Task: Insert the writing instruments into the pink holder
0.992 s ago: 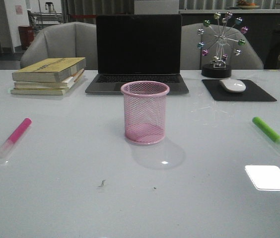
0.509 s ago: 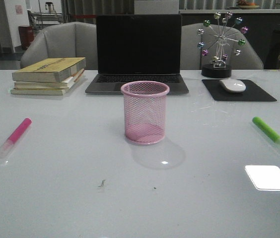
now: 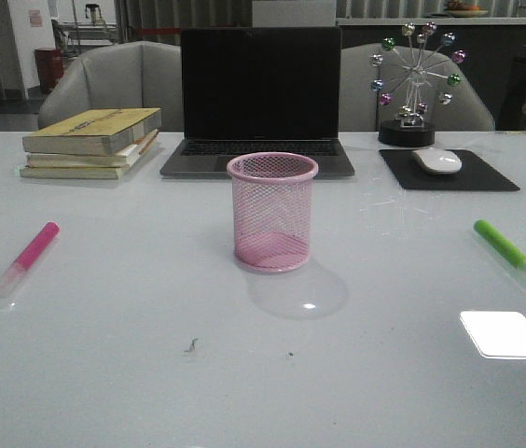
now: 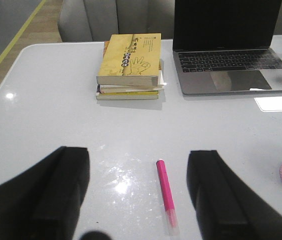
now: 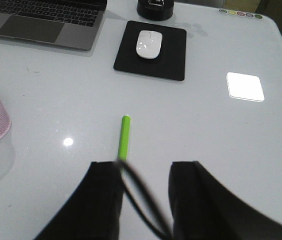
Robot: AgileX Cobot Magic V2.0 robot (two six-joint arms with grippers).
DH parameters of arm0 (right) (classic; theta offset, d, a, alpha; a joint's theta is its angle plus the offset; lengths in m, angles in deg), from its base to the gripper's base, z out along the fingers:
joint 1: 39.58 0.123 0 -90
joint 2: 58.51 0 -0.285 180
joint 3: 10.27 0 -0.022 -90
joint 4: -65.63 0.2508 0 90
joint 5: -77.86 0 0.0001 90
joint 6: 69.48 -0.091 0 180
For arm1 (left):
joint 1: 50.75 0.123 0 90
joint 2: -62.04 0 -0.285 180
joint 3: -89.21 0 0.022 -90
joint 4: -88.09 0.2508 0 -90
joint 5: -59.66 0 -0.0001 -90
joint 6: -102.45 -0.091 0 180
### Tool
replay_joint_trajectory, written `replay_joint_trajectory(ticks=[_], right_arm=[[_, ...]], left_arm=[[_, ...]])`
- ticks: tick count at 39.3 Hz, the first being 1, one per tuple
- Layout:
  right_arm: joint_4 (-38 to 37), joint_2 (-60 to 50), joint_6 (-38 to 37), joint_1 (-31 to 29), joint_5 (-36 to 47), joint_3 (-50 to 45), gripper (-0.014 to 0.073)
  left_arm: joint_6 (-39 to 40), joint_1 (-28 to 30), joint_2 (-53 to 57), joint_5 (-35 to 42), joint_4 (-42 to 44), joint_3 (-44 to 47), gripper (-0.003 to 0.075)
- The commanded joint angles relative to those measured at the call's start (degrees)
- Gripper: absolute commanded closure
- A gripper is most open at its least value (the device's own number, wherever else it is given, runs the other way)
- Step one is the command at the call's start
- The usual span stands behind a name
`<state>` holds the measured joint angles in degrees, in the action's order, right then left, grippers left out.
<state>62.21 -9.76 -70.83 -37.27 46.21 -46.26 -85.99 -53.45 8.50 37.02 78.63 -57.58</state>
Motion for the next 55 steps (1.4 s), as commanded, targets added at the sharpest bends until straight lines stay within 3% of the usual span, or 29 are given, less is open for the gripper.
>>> replay_joint_trajectory(ticks=[1,33,44,55], right_arm=[[-0.58,0.11,0.30,-0.12,3.68,2.06,0.0216],[1.44,2.61,0.30,-0.12,3.49,2.06,0.0216],[1.44,12.45,0.30,-0.12,8.25,3.29,0.0216],[1.44,29.29,0.30,-0.12,6.44,15.16,0.0216]], left_arm=[[0.15,-0.13,0.14,3.93,-1.29,-2.01,0.0210],[0.15,-0.13,0.14,3.93,-1.28,-1.65,0.0210],[0.15,-0.13,0.14,3.93,-1.28,-1.65,0.0210],[0.15,-0.13,0.14,3.93,-1.28,-1.65,0.0210]])
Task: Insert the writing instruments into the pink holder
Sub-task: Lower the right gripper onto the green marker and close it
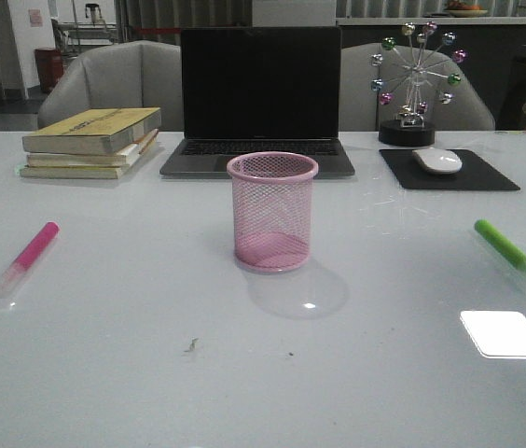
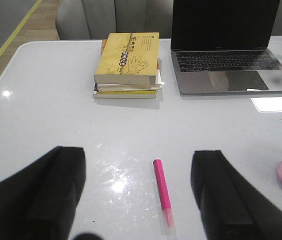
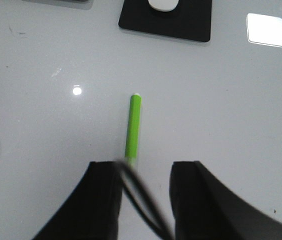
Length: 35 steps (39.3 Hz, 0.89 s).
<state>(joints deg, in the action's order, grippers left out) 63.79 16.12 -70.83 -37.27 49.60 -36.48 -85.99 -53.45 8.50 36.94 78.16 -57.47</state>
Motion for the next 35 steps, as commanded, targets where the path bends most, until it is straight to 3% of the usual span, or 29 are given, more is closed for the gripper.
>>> replay_joint_trajectory(ticks=[1,13,35], right_arm=[[-0.14,4.60,0.30,-0.12,2.25,6.81,0.0216],[-0.14,19.45,0.30,-0.12,-9.07,20.21,0.0216],[3.52,33.70,0.30,-0.12,-10.84,24.33,0.0216]], left_arm=[[0.15,-0.13,0.14,4.01,-0.80,-1.75,0.0210],[0.15,-0.13,0.14,4.01,-0.80,-1.75,0.0210],[0.15,-0.13,0.14,4.01,-0.80,-1.75,0.0210]])
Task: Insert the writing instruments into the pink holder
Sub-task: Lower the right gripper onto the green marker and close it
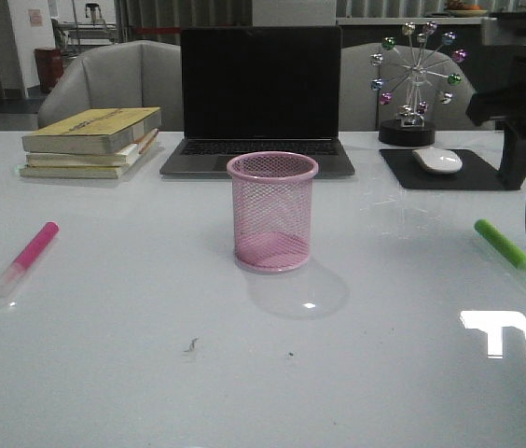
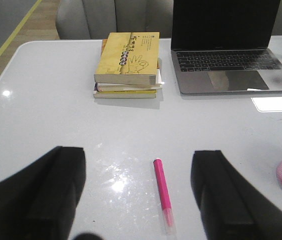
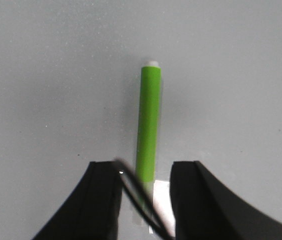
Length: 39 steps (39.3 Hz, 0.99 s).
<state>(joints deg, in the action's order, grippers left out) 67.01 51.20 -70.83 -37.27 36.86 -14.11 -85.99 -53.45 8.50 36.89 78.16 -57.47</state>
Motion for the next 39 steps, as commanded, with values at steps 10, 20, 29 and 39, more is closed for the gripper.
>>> replay_joint_trajectory(ticks=[10,20,29,39], right_arm=[[0.99,2.66,0.30,-0.12,2.27,1.97,0.0216],[0.99,5.57,0.30,-0.12,4.56,1.97,0.0216],[0.99,8.00,0.30,-0.12,5.21,1.97,0.0216],[0.93,9.90,0.30,-0.12,5.00,1.97,0.0216]], left_arm=[[0.15,-0.13,0.14,4.06,-0.80,-1.75,0.0210],[0.15,-0.13,0.14,4.06,-0.80,-1.75,0.0210],[0.15,-0.13,0.14,4.06,-0.80,-1.75,0.0210],[0.15,-0.13,0.14,4.06,-0.80,-1.75,0.0210]])
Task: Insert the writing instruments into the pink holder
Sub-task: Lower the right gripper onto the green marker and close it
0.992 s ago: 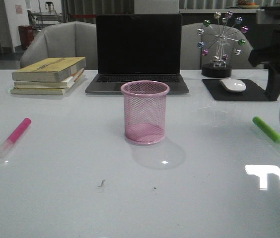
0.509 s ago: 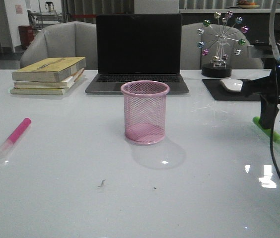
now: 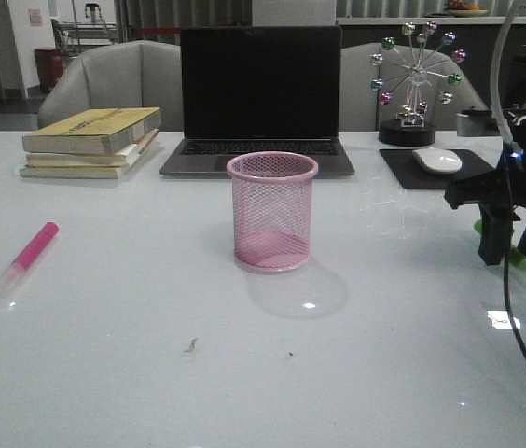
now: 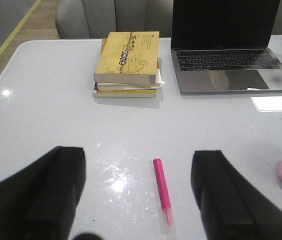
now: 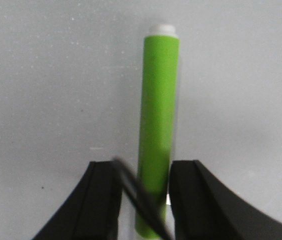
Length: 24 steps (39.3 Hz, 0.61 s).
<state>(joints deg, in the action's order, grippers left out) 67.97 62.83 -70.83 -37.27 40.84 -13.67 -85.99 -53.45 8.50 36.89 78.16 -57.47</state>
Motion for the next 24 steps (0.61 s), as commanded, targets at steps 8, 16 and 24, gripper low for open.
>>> replay_joint_trajectory(ticks=[8,16,24], right_arm=[[-0.03,-0.27,0.30,-0.12,-2.04,1.52,0.0352],[-0.03,0.09,0.30,-0.12,-3.08,1.52,0.0481],[-0.03,-0.61,0.52,-0.12,-1.00,1.52,0.0481]], left_arm=[[0.15,-0.13,0.14,4.06,-0.80,-1.75,0.0210],[0.15,-0.13,0.14,4.06,-0.80,-1.75,0.0210],[0.15,-0.13,0.14,4.06,-0.80,-1.75,0.0210]])
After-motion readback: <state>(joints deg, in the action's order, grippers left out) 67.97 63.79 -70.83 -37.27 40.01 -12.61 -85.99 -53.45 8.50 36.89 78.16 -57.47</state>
